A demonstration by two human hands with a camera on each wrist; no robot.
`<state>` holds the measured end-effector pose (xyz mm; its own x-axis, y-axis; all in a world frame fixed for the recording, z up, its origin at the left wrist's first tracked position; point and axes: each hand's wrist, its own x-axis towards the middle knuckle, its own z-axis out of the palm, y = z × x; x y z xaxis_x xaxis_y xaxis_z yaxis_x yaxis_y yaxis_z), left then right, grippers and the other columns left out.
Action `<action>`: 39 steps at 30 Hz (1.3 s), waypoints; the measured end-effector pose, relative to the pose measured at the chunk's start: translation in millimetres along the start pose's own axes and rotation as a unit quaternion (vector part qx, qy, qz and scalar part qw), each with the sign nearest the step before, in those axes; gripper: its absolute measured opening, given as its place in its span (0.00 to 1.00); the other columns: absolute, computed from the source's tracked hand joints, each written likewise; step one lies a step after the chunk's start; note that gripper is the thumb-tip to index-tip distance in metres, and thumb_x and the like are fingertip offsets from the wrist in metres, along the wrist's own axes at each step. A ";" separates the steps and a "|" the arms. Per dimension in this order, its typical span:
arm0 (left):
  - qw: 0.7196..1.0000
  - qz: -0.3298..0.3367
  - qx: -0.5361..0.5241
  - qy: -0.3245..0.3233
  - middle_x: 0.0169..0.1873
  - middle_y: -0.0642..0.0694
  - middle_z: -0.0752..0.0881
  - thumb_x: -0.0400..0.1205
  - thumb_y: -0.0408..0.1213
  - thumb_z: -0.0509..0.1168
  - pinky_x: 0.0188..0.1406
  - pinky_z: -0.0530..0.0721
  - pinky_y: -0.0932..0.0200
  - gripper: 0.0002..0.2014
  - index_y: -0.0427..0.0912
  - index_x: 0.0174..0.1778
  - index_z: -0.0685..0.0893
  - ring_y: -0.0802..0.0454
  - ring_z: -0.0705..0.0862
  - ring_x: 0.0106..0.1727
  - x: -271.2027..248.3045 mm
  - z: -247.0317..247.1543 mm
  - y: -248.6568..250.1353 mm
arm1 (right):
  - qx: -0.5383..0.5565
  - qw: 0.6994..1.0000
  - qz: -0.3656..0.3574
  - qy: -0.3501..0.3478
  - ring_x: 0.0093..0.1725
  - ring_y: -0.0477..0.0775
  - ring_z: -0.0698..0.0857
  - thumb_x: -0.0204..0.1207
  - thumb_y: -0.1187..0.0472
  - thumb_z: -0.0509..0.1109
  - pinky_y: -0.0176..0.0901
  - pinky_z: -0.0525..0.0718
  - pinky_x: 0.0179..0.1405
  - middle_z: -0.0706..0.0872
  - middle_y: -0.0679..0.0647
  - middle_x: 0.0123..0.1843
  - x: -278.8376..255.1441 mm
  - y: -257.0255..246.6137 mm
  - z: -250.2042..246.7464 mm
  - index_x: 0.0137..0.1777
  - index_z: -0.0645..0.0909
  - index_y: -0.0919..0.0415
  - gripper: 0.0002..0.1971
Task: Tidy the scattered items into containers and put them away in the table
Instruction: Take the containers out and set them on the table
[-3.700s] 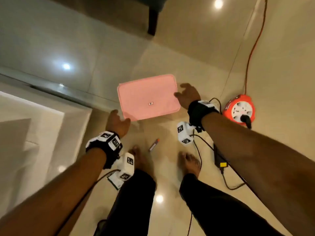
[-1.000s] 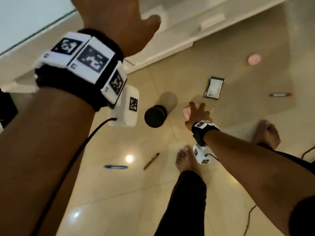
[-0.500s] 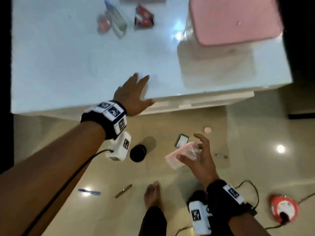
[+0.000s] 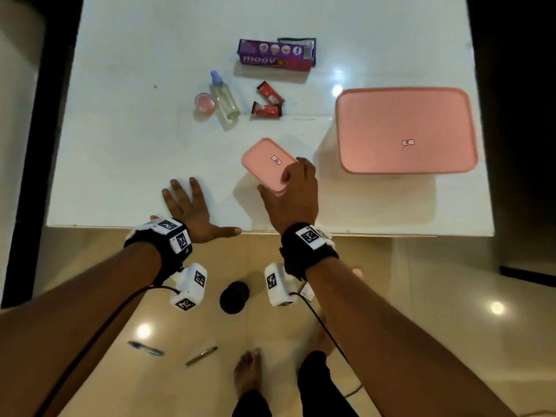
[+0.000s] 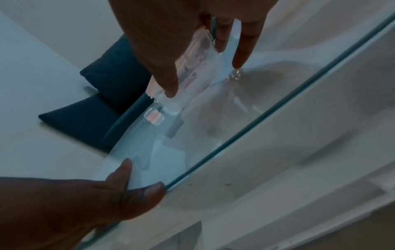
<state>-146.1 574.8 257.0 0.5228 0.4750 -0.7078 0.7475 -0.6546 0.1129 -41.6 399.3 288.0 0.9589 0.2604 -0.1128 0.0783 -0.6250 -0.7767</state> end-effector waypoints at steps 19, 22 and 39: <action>0.999 0.042 0.015 0.012 0.77 0.40 0.20 0.59 0.83 0.59 0.67 0.34 0.16 0.67 0.55 0.78 0.22 0.35 0.21 0.78 -20.3 1.0 -4.0 | -0.202 0.853 0.024 -0.480 0.60 0.56 0.78 0.76 0.47 0.67 0.51 0.80 0.55 0.75 0.48 0.60 -193.1 146.3 32.9 0.63 0.74 0.47 0.17; 0.993 0.089 0.004 0.080 0.83 0.43 0.31 0.70 0.78 0.54 0.73 0.38 0.21 0.54 0.56 0.83 0.33 0.41 0.30 0.83 -24.8 2.6 -31.9 | -0.284 0.802 0.037 -0.525 0.62 0.60 0.75 0.75 0.45 0.69 0.56 0.81 0.57 0.71 0.52 0.66 -209.0 153.8 73.5 0.69 0.69 0.47 0.24; 0.981 0.081 0.052 0.168 0.83 0.46 0.30 0.74 0.78 0.42 0.74 0.31 0.24 0.44 0.63 0.81 0.34 0.41 0.29 0.83 17.4 -17.4 -199.5 | -0.293 0.834 0.243 -0.400 0.68 0.74 0.71 0.73 0.41 0.71 0.61 0.79 0.56 0.59 0.59 0.76 -226.5 178.9 303.2 0.76 0.61 0.47 0.35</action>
<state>-279.0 724.0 234.2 0.7505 0.5150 -0.4141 0.6062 -0.7860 0.1214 -327.5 451.6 -13.3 0.4465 0.1324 -0.8850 0.0787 -0.9910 -0.1086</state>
